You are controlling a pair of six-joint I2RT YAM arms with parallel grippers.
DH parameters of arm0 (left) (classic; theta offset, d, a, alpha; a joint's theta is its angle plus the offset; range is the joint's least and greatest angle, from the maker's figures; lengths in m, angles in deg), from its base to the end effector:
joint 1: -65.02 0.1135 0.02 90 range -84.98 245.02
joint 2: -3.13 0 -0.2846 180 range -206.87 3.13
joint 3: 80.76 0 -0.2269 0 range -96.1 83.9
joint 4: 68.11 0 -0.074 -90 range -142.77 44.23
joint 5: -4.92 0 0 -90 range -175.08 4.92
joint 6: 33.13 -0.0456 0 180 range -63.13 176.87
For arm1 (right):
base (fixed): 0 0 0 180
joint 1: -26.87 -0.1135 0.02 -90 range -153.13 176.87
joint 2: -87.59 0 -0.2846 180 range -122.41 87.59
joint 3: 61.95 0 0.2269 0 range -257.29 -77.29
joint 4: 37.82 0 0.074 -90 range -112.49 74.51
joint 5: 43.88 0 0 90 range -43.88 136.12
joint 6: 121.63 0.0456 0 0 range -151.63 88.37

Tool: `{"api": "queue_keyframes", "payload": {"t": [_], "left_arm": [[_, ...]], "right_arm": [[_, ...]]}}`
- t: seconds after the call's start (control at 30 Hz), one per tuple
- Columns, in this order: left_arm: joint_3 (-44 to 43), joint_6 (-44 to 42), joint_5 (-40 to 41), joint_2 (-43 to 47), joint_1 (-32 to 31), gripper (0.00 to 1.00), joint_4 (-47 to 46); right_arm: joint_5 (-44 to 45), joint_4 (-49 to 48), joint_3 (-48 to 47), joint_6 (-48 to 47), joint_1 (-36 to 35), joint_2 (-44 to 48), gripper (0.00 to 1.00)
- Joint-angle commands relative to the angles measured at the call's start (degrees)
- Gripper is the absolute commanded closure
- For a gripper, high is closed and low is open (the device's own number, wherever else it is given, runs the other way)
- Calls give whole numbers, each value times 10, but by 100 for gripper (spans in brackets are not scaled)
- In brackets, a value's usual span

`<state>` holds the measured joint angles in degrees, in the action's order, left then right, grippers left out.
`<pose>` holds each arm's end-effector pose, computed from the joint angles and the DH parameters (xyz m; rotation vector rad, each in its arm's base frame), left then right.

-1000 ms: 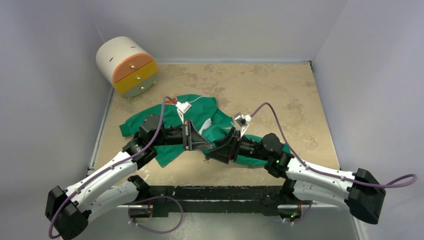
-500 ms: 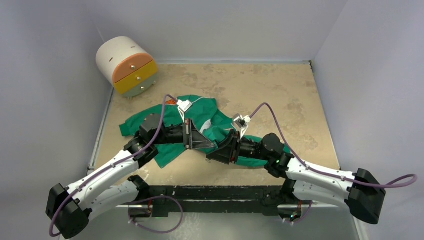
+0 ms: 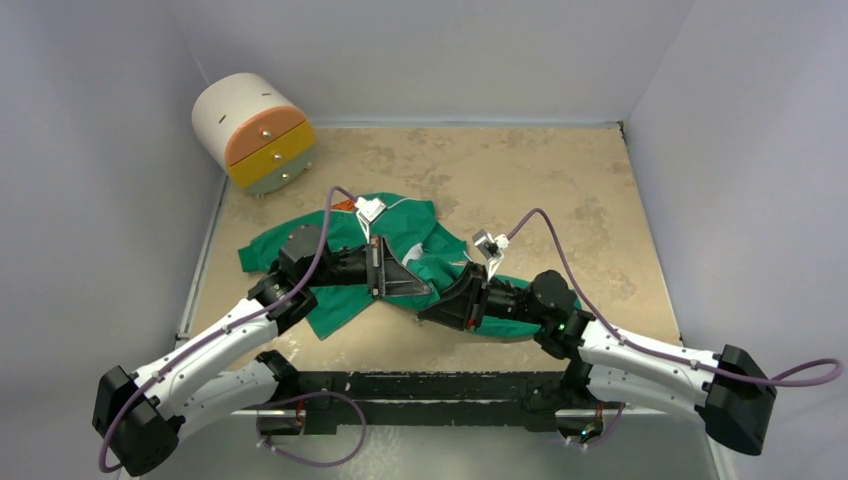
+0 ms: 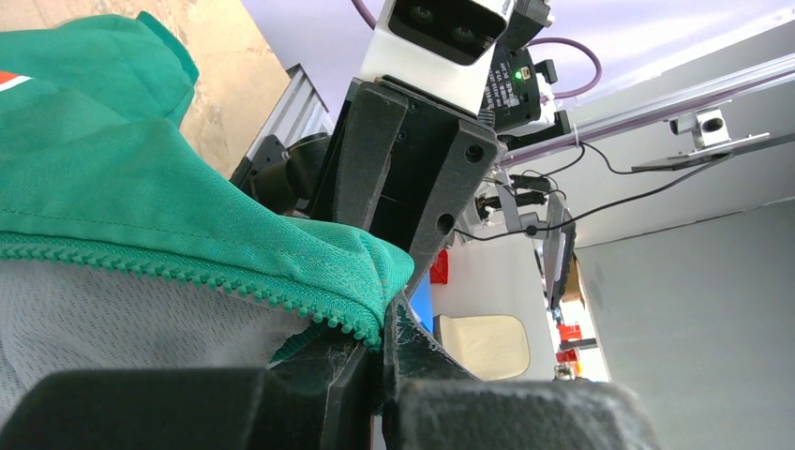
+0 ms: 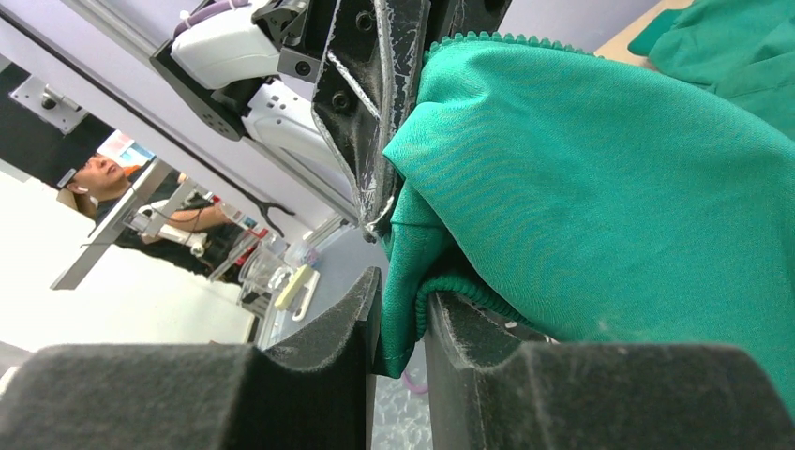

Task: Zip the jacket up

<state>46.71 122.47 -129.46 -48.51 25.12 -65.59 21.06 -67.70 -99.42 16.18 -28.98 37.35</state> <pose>0.1152 -0.1379 0.3372 0.3088 2.0001 -1.9200 0.0791 0.1511 0.3161 -0.5473 1.4432 1.7765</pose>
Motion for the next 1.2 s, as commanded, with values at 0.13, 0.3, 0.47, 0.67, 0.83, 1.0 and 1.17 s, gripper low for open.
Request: {"api": "queue_keyframes", "payload": {"t": [0.13,0.3,0.47,0.67,0.83,1.0,1.17], "left_arm": [[-30,7,-5,0,-2,100,-35],[-30,8,-4,0,-2,100,-38],[-29,8,-4,0,-2,100,-40],[-29,8,0,0,-2,96,-41],[-47,-43,44,10,-2,56,29],[-155,-183,210,34,0,43,275],[-196,-225,322,61,0,40,381]], "right_arm": [[-4,-32,0,-5,-2,5,80],[-3,-29,-4,-9,-2,1,85],[-9,-31,-5,-9,-2,-5,100],[20,-14,-5,-14,-2,19,100],[55,15,-8,-18,-1,50,100],[128,103,-14,-20,-2,90,100],[217,201,-15,4,-2,136,100]]}}
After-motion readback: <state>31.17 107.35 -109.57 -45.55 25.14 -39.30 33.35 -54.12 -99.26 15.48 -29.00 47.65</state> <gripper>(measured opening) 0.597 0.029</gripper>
